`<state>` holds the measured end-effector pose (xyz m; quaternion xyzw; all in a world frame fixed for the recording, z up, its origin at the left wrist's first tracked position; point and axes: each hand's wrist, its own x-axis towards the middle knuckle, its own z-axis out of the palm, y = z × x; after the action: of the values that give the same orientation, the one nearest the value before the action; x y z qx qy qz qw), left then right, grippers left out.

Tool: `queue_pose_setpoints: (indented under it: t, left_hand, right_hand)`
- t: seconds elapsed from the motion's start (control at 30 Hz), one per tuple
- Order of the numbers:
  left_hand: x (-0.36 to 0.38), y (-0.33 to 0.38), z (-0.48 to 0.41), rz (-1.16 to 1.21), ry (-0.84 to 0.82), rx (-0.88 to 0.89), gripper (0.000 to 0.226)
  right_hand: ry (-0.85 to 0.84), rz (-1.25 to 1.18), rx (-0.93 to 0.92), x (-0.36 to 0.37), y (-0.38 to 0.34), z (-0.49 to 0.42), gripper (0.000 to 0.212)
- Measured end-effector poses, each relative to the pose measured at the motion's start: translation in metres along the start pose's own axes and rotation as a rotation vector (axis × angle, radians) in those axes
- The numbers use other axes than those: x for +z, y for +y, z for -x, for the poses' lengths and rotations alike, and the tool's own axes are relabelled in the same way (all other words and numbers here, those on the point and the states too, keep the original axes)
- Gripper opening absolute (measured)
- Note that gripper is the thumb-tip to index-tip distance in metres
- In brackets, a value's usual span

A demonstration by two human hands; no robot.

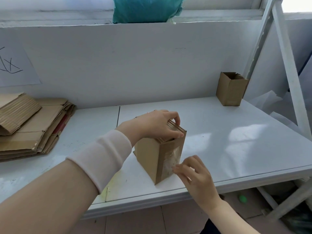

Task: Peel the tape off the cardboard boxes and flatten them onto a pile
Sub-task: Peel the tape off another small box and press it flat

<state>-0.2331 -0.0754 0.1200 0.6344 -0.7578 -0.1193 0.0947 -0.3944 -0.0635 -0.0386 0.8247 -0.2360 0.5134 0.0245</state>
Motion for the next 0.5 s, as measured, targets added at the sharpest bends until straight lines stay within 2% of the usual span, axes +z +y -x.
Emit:
queue_pose_setpoints:
  t: [0.07, 0.13, 0.23, 0.37, 0.5]
  left_hand:
    - [0.002, 0.002, 0.001, -0.117, -0.047, 0.027, 0.036]
    - [0.004, 0.002, 0.005, -0.203, -0.122, 0.091, 0.048]
    - [0.003, -0.003, 0.013, -0.251, -0.172, 0.123, 0.071]
    - [-0.003, -0.012, 0.017, -0.232, -0.007, 0.179, 0.063]
    - [-0.017, -0.036, 0.031, 0.058, 0.115, 0.103, 0.062]
  right_hand:
    - [-0.030, -0.107, 0.163, -0.006, -0.003, 0.000, 0.031]
    - [-0.033, -0.250, 0.379, -0.014, -0.011, -0.009, 0.040]
    - [-0.011, -0.400, 0.711, -0.017, -0.025, -0.022, 0.034]
    - [-0.029, -0.535, 0.987, -0.015, -0.029, -0.027, 0.029]
    - [0.117, -0.475, 1.119, -0.026, -0.014, -0.026, 0.020]
